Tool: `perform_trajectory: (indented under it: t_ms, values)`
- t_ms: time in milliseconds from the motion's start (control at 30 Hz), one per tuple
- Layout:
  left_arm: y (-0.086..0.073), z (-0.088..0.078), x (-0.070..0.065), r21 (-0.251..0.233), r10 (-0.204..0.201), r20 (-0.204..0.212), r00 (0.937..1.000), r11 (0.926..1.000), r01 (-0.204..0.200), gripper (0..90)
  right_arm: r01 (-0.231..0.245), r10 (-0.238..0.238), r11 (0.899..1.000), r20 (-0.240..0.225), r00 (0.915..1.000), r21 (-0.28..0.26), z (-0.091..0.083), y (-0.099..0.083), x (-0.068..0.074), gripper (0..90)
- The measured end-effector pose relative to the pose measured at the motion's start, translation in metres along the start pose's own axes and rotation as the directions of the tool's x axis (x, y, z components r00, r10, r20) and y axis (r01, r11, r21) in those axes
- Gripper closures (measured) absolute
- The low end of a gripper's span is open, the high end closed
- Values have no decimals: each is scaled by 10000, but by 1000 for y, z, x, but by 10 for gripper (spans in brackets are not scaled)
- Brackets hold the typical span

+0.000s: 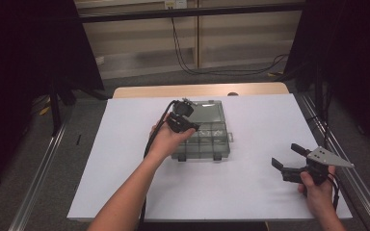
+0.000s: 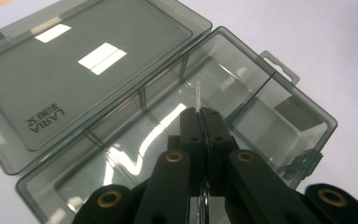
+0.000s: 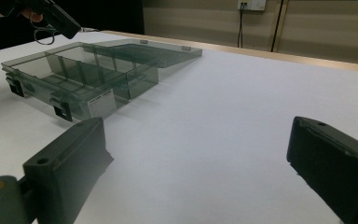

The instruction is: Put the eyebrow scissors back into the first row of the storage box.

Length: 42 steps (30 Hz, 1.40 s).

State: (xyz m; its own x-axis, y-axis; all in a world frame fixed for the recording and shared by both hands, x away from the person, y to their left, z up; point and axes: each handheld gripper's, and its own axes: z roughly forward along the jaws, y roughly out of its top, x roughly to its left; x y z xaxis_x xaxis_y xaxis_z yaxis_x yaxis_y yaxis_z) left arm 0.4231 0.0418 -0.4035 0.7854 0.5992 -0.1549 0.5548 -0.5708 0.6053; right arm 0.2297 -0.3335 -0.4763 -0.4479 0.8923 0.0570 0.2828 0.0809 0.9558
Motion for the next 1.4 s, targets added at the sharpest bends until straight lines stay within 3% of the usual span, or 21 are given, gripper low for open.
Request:
perform_trajectory:
  t_ms: [67,133,333,367,400,700,733,867,967,1000,1067,1267,1333,1400]
  values:
    - [-1,3,2,-28,212,-248,9995,9998,-213,890,-22,22,10000,-3,10000,3,0,0,0,39]
    - [-1,5,5,78,219,-188,9996,9997,-218,890,-31,31,10000,-7,10000,1,0,0,0,39]
    - [0,11,9,-17,58,-73,10000,10000,-58,889,-24,24,10000,15,10000,7,0,0,0,39]
    - [0,12,9,-41,19,-271,9996,10000,-20,889,-41,41,10000,12,10000,14,0,0,0,39]
    - [0,12,10,-29,-34,-139,9999,10000,33,889,-30,30,10000,16,10000,6,0,0,0,39]
    - [-1,22,13,-238,563,-604,9966,9980,-578,889,-45,45,10000,28,10000,6,0,0,0,39]
    - [-1,21,14,-97,649,-455,9969,9978,-654,889,-65,65,10000,27,10000,8,0,0,0,39]
    - [-2,26,14,-299,767,-660,9949,9964,-788,889,-59,59,10000,29,10000,0,-1,0,0,39]
    - [-2,28,15,-280,935,-585,9939,9951,-952,887,-52,52,10000,32,10000,-2,0,0,0,39]
    - [-3,29,15,-388,899,-707,9934,9949,-928,887,-62,62,10000,37,10000,1,-1,0,0,39]
    - [-2,30,16,-266,857,-498,9951,9958,-870,887,-61,61,10000,38,10000,-11,0,0,0,39]
    - [-3,33,18,-199,901,-447,9949,9956,-911,881,-103,103,9999,30,9999,0,0,0,0,39]
    - [-3,34,16,-243,952,-613,9936,9950,-968,835,-114,114,9999,40,9999,1,0,0,0,39]
    - [-3,34,14,-269,1063,-825,9909,9937,-1088,666,-136,136,9999,51,9999,-34,0,0,0,39]
